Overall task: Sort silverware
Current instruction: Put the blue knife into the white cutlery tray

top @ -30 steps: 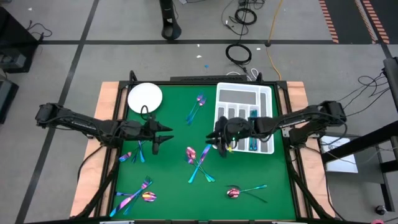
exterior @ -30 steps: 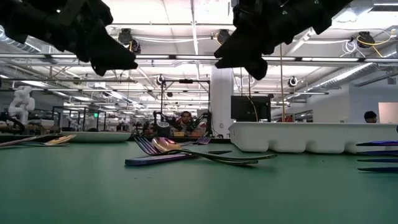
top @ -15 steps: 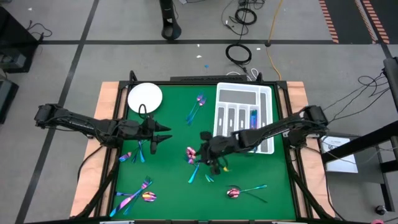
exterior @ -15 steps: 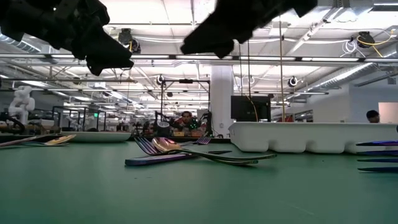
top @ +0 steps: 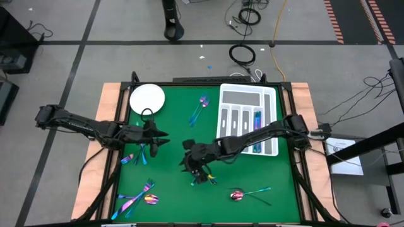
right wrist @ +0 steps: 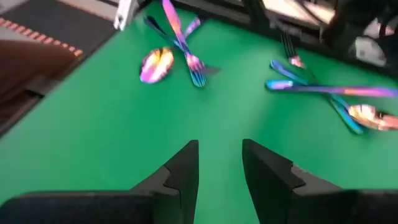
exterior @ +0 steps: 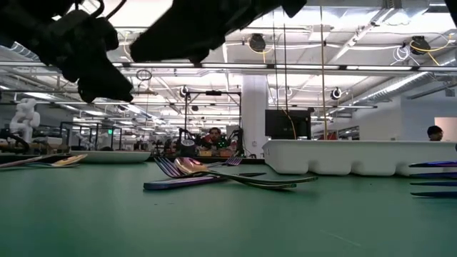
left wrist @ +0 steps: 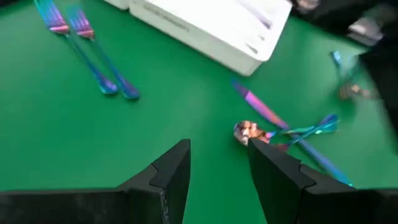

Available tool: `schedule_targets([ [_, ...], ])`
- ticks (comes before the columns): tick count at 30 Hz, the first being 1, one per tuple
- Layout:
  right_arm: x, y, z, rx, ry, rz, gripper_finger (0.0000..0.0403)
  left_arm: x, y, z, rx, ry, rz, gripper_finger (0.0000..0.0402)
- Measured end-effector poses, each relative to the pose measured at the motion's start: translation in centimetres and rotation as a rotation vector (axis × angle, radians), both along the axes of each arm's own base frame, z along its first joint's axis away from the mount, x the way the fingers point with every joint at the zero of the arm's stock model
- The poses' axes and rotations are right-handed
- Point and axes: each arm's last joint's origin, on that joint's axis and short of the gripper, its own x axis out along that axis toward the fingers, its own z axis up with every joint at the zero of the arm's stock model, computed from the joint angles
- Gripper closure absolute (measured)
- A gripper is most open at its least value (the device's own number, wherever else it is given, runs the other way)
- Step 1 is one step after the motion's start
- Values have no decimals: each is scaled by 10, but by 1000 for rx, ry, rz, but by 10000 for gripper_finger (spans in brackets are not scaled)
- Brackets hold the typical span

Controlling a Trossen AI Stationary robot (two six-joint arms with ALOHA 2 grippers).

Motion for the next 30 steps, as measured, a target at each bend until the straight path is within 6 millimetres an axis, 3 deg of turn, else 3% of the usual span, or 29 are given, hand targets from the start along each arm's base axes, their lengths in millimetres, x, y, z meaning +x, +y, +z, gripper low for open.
schedule_targets([
  [9,-15,-17,-17,-7,280,-73,289,5,-22,21,7,-49,-19,240],
  [15,-35,-20,-30,-122,497,-5,289,12,-33,25,85,-41,-29,240],
  [30,-36,-27,-32,-281,475,186,289,13,-33,22,124,-17,-22,240],
])
